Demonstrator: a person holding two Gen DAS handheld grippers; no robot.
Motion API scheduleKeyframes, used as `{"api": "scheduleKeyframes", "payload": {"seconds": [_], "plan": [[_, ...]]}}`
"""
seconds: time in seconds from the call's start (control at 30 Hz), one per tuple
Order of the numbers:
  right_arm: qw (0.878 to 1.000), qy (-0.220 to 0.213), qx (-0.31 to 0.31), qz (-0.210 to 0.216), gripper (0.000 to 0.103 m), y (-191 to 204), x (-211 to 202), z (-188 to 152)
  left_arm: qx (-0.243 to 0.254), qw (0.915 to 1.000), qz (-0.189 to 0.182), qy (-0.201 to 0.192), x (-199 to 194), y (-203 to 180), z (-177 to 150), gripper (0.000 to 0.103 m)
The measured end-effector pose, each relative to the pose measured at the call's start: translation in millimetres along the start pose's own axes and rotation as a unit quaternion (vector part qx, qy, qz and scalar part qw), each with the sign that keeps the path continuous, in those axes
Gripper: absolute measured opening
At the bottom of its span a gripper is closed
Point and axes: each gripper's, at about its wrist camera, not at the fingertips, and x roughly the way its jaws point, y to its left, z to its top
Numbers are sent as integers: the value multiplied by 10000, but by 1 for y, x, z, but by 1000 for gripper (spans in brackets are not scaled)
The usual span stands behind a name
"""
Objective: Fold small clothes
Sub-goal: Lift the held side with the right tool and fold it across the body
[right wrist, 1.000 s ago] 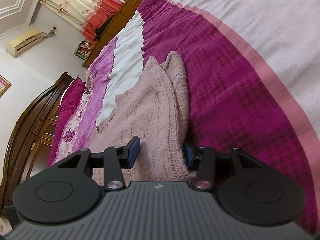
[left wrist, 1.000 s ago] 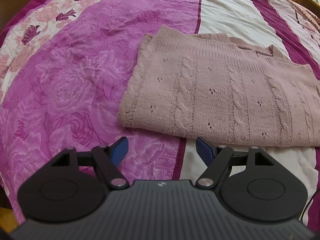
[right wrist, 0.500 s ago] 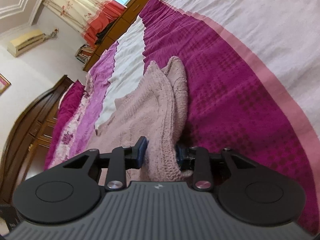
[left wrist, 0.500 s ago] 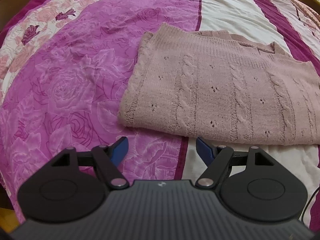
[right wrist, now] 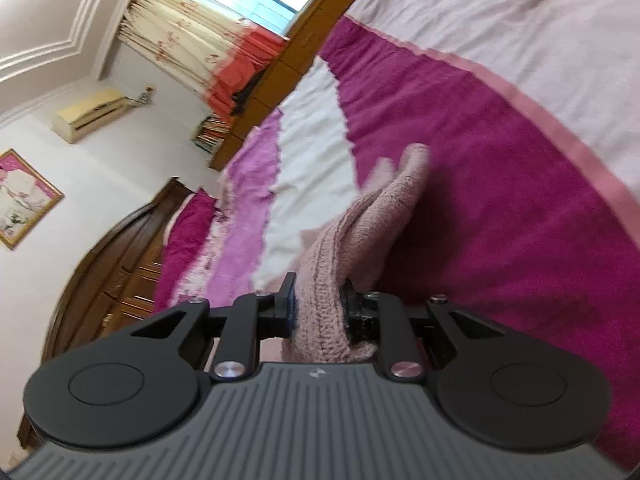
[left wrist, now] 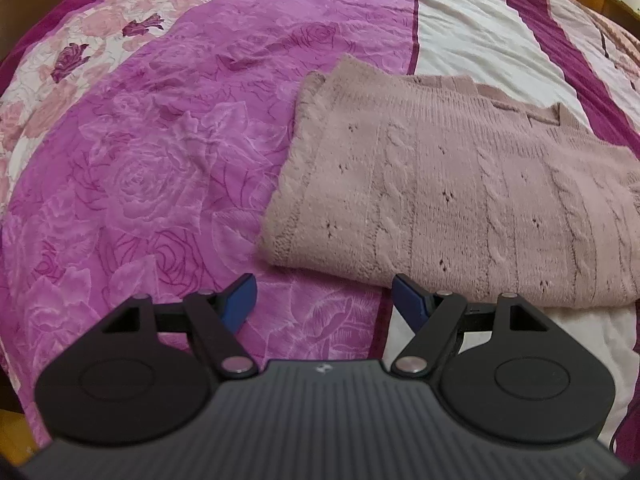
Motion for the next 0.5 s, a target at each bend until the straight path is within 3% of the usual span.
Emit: {"api": "scheduleKeyframes", "payload": {"seconds": [0.5], "plan": [[9959,71,-161,887,20,96,25,-8,-158,9994,103,-295,-13,27,20,76]]}}
